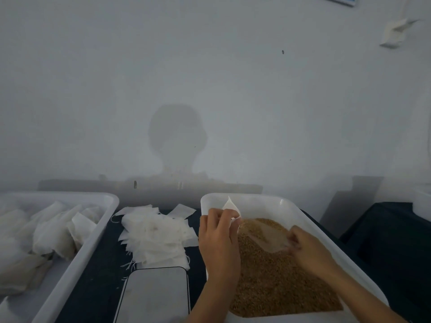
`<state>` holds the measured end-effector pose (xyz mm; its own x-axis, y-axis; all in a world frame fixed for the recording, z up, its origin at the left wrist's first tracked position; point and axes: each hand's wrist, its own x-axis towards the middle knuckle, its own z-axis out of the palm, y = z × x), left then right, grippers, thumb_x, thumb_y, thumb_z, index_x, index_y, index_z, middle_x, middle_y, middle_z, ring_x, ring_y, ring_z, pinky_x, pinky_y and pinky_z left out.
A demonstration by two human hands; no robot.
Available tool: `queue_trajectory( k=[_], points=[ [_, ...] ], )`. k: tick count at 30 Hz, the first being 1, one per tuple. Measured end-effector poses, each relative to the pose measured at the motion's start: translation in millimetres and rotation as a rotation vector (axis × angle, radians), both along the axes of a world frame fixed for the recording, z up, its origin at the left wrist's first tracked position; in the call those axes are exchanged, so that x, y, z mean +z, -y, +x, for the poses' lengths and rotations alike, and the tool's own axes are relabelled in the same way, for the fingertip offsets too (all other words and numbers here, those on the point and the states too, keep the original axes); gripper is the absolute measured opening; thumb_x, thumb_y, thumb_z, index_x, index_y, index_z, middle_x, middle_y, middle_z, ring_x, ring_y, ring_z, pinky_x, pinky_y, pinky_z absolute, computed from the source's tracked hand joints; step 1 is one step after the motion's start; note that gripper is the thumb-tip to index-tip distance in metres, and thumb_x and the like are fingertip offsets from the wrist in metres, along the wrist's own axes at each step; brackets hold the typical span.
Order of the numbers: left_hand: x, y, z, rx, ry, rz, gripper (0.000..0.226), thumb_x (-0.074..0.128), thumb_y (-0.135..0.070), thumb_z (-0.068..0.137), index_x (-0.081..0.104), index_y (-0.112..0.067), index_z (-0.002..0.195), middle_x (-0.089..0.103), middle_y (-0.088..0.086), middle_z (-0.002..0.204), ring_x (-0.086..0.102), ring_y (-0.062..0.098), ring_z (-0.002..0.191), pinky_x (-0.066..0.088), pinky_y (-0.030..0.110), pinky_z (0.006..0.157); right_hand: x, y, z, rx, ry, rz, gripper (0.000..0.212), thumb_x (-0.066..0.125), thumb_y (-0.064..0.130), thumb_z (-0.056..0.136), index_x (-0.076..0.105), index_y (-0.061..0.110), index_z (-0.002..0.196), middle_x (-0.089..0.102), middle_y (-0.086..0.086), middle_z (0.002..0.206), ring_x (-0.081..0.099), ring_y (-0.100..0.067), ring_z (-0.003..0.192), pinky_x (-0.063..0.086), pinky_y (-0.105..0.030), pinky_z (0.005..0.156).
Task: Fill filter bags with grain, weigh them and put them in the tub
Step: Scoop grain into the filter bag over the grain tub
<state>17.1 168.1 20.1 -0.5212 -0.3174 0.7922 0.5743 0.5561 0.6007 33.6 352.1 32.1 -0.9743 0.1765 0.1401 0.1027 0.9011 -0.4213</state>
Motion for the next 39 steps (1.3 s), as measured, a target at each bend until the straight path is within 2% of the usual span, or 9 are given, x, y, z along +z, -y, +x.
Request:
queue_trajectory(
  k=[3, 6, 10, 13, 18, 24, 29, 35, 39],
  points=[
    [-3.5, -1.8, -1.8, -0.048, 0.062, -0.137, 0.008, 0.073, -0.009, 0.078, 0.067, -0.015, 0.079, 0.062, -0.002, 0.084, 0.052, 0.017, 0.078, 0.042, 0.026, 0.054, 23.0, -15.0, 9.2, -0.005, -0.005, -0.002, 0.010, 0.058, 0.025, 0.092, 0.052, 0.021, 0.086, 0.060, 0.006, 0.090, 0.059, -0.012, 0.084, 0.048, -0.029, 0.075],
    [-12.4, -5.3, -6.3, -0.157, 0.274, -0.394, 0.010, 0.057, -0.014, 0.091, 0.063, -0.019, 0.098, 0.057, -0.007, 0.107, 0.046, 0.012, 0.102, 0.037, 0.020, 0.071, 47.7, -30.2, 18.7, 0.038, 0.019, 0.013, 0.009, 0.065, 0.020, 0.086, 0.057, 0.018, 0.086, 0.060, 0.006, 0.087, 0.056, -0.011, 0.084, 0.044, -0.029, 0.075],
    [-17.6, -8.4, -13.0, -0.292, 0.450, -0.595, 0.016, 0.051, -0.009, 0.092, 0.061, -0.016, 0.101, 0.056, -0.004, 0.115, 0.043, 0.011, 0.106, 0.029, 0.017, 0.073, 71.3, -41.8, 31.0, 0.126, 0.071, 0.011, 0.008, 0.069, 0.014, 0.083, 0.062, 0.016, 0.081, 0.064, -0.001, 0.084, 0.059, -0.016, 0.080, 0.042, -0.026, 0.070],
    [-20.2, -9.5, -14.4, -0.361, 0.451, -0.626, 0.014, 0.055, -0.006, 0.088, 0.065, -0.012, 0.096, 0.058, -0.003, 0.116, 0.044, 0.012, 0.109, 0.030, 0.016, 0.075, 79.4, -43.4, 35.8, 0.188, 0.127, 0.042, 0.009, 0.070, 0.010, 0.081, 0.064, 0.016, 0.080, 0.065, -0.004, 0.087, 0.061, -0.019, 0.086, 0.047, -0.030, 0.077],
    [-21.6, -11.2, -13.7, -0.409, 0.436, -0.637, 0.005, 0.059, -0.010, 0.087, 0.058, -0.012, 0.092, 0.061, 0.000, 0.104, 0.049, 0.016, 0.102, 0.032, 0.019, 0.074, 85.3, -38.8, 34.2, 0.243, 0.214, 0.114, 0.010, 0.071, 0.012, 0.080, 0.064, 0.019, 0.081, 0.062, 0.005, 0.086, 0.056, -0.007, 0.083, 0.044, -0.022, 0.075],
    [-16.9, -10.7, -13.2, -0.461, 0.468, -0.712, 0.017, 0.061, -0.016, 0.088, 0.062, -0.005, 0.100, 0.057, 0.007, 0.114, 0.046, 0.018, 0.109, 0.029, 0.019, 0.076, 92.7, -31.3, 29.0, 0.216, 0.261, 0.226, 0.013, 0.071, 0.018, 0.079, 0.061, 0.026, 0.076, 0.059, 0.009, 0.089, 0.055, -0.007, 0.089, 0.045, -0.029, 0.083],
    [-21.3, -10.5, -13.0, -0.472, 0.441, -0.709, 0.015, 0.063, -0.016, 0.086, 0.062, -0.006, 0.097, 0.056, 0.005, 0.111, 0.045, 0.015, 0.108, 0.028, 0.019, 0.073, 97.8, -25.1, 25.2, 0.207, 0.310, 0.300, 0.017, 0.073, 0.018, 0.078, 0.060, 0.028, 0.075, 0.058, 0.010, 0.088, 0.056, -0.008, 0.089, 0.047, -0.031, 0.086],
    [-23.2, -11.4, -14.2, -0.486, 0.446, -0.709, 0.012, 0.065, -0.014, 0.084, 0.063, -0.006, 0.093, 0.056, 0.007, 0.107, 0.045, 0.015, 0.099, 0.028, 0.020, 0.070, 101.4, -20.0, 22.4, 0.181, 0.327, 0.348, 0.013, 0.074, 0.019, 0.078, 0.063, 0.025, 0.079, 0.064, 0.008, 0.089, 0.060, -0.008, 0.090, 0.050, -0.031, 0.087],
    [-24.7, -11.3, -14.0, -0.498, 0.447, -0.681, 0.008, 0.065, -0.011, 0.083, 0.062, -0.007, 0.089, 0.057, 0.006, 0.103, 0.043, 0.011, 0.091, 0.035, 0.023, 0.071, 104.1, -17.8, 22.5, 0.172, 0.332, 0.380, 0.013, 0.074, 0.019, 0.078, 0.063, 0.026, 0.078, 0.065, 0.009, 0.089, 0.061, -0.008, 0.088, 0.051, -0.032, 0.086]
  ],
)
